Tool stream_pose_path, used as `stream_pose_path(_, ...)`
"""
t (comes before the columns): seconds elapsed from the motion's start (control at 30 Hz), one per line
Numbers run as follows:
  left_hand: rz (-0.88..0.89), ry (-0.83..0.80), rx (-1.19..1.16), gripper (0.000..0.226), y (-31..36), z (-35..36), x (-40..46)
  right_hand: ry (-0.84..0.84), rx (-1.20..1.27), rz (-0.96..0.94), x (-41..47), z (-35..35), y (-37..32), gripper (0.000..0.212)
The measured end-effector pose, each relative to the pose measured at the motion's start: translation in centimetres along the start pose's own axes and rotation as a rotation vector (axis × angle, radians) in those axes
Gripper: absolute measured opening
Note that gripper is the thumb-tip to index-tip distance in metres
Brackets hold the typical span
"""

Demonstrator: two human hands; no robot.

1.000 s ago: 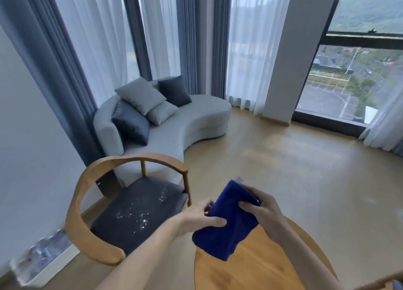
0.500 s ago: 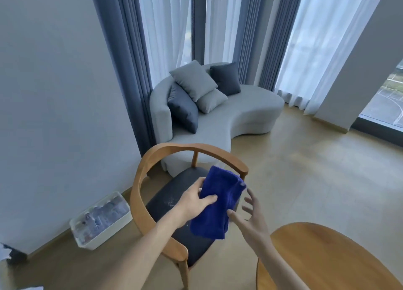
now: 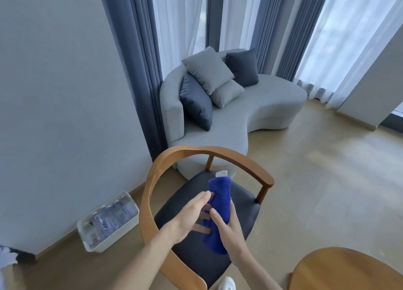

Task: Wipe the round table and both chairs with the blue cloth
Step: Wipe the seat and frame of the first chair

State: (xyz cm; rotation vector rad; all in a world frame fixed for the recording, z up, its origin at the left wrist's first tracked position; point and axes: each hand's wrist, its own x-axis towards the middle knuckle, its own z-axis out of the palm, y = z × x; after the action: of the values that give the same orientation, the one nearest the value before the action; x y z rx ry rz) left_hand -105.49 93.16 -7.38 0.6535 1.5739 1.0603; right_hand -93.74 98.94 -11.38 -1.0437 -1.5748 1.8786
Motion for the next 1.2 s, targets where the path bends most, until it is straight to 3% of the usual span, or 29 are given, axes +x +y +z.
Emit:
stream_pose_path(0.13, -0.055, 0.055, 0.166, 0.030, -1.2, -1.7, 6.4, -0.001, 0.031, 0.121, 6.2, -2.4, 2.7, 0.040)
stream_pose_path(0.23, -0.127, 0.252, 0.486, 0.036, -3.8, -4.1, 12.1, 0.018, 0.000, 0.213, 11.4, -5.2, 5.4, 0.036)
stream_pose_path(0.3, -0.202, 0.293, 0.666, 0.045, -6.0, -5.5, 15.1, 0.039, -0.036, 0.238, 14.3, -7.0, 7.3, 0.036)
stream_pose_path(0.47, -0.350, 0.240, 1.093, 0.058, -12.0, -8.0, 21.4, 0.038, -0.198, 0.289, 20.4, -10.7, 12.1, 0.048)
stream_pose_path(0.67, -0.399, 0.145, 1.300, 0.060, -19.1, -11.7, 28.7, 0.093, -0.371, 0.346, 27.4, -13.8, 18.4, 0.049)
stream_pose_path(0.8, -0.351, 0.105, 1.292, 0.059, -21.8, -13.2, 34.0, 0.134, -0.640, 0.203, 31.7, -14.6, 21.7, 0.056)
stream_pose_path(1.0, -0.245, 0.090, 1.285, 0.058, -24.3, -14.2, 39.8, 0.034, -1.425, -0.169, 35.7, -13.1, 26.6, 0.067)
stream_pose_path(1.2, -0.111, 0.090, 1.308, 0.058, -26.0, -13.5, 42.6, -0.067, -1.519, -0.246, 37.0, -12.8, 30.0, 0.068)
